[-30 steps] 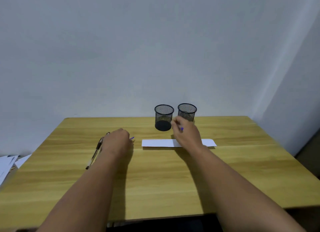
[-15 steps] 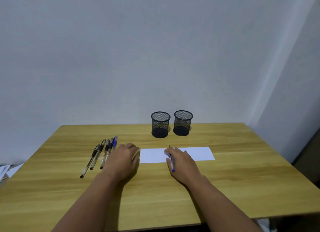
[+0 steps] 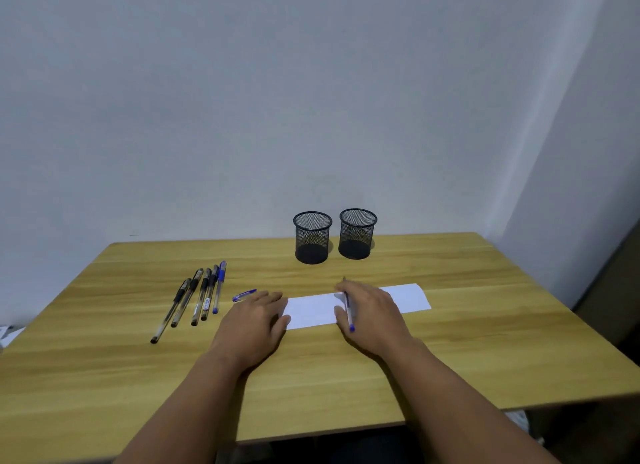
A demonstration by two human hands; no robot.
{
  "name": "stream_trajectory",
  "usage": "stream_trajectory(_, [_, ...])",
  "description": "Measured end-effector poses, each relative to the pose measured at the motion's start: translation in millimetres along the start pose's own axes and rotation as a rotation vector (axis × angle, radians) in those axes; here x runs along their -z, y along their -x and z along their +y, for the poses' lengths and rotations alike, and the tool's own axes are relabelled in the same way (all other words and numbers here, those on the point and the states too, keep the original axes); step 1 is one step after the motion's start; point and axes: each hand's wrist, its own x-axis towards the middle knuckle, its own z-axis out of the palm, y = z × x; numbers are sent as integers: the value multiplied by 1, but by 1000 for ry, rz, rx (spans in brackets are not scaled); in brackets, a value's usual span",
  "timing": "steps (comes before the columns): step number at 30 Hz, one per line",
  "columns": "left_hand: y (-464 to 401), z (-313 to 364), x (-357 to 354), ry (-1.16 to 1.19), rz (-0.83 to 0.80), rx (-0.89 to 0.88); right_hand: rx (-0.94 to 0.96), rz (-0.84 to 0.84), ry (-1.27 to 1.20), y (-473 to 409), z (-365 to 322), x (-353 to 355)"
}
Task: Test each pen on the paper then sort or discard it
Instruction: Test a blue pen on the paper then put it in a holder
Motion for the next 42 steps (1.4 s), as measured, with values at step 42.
stream_trajectory(42, [6, -17, 2, 115, 34, -92, -495, 68, -1078, -58, -71, -56])
